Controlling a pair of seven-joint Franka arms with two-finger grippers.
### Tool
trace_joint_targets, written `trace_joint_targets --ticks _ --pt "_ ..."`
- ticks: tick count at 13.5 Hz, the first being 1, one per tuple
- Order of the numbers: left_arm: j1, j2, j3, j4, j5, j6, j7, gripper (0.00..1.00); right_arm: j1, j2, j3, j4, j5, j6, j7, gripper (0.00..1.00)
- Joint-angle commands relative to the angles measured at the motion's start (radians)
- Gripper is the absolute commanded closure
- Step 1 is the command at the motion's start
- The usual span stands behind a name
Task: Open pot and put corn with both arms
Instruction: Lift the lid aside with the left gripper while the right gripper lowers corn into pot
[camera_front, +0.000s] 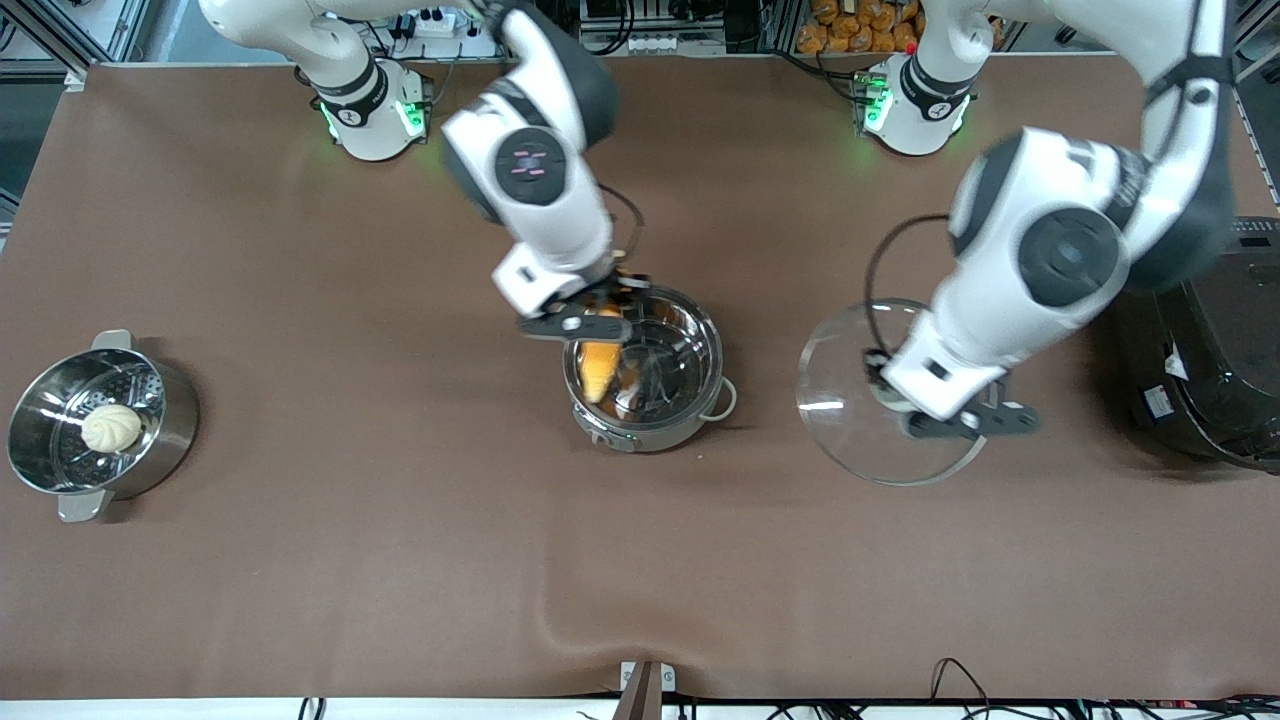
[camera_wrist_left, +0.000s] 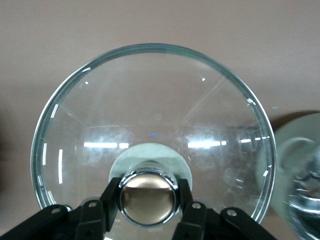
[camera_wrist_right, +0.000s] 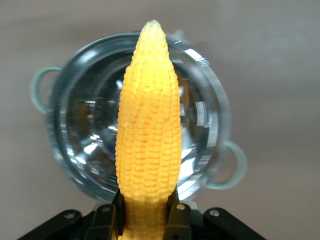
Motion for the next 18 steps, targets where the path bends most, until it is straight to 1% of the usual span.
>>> trace_joint_targets --ticks 1,3,5,6,8,9,11,12,13,14,15,16,17,18 --pt "0.079 -0.080 -0.017 -0.264 0.021 0.236 0.090 1.00 0.035 0.072 -0.014 0.057 0.001 0.034 0.078 0.97" --pt "0.143 -0.114 -0.019 -0.464 0.021 0.464 0.174 1.00 0.040 0.075 -0.014 0.057 -0.012 0.034 0.083 0.97" --pt "0.175 -0.113 -0.022 -0.604 0.005 0.614 0.193 1.00 0.042 0.093 -0.016 0.057 -0.012 0.034 0.084 0.96" --pt "0.177 -0.113 -0.022 -0.660 0.005 0.671 0.193 1.00 0.034 0.096 -0.017 0.057 -0.010 0.034 0.084 0.95" --pt "0.206 -0.093 -0.020 -0.721 0.005 0.761 0.199 1.00 0.028 0.110 -0.019 0.057 -0.022 0.038 0.083 0.89" --pt "0.227 -0.070 -0.020 -0.725 0.007 0.780 0.207 1.00 0.035 0.124 -0.019 0.057 -0.039 0.052 0.084 0.84" --pt "0.231 -0.055 -0.020 -0.725 0.005 0.779 0.211 0.99 0.039 0.130 -0.019 0.057 -0.039 0.078 0.086 0.56" --pt "0.231 -0.052 -0.020 -0.723 0.005 0.779 0.211 0.78 0.039 0.127 -0.019 0.058 -0.041 0.078 0.086 0.34" --pt "0.229 -0.041 -0.020 -0.717 0.005 0.779 0.211 0.43 0.037 0.123 -0.022 0.060 -0.045 0.077 0.080 0.17" --pt "0.231 -0.038 -0.019 -0.711 0.007 0.779 0.210 0.00 0.036 0.123 -0.020 0.061 -0.077 0.077 0.080 0.08" --pt "0.231 -0.048 -0.019 -0.693 0.007 0.779 0.211 0.00 0.037 0.123 -0.020 0.061 -0.113 0.077 0.081 0.00" --pt "0.231 -0.065 -0.017 -0.655 0.007 0.771 0.208 0.00 0.036 0.120 -0.019 0.061 -0.116 0.074 0.081 0.00" --pt "0.247 -0.094 -0.017 -0.607 0.008 0.736 0.208 0.00 0.029 0.112 -0.020 0.063 -0.114 0.066 0.075 0.00" --pt "0.261 -0.102 -0.022 -0.520 0.010 0.649 0.214 0.00 0.010 0.078 -0.020 0.057 -0.113 0.043 0.069 0.00"
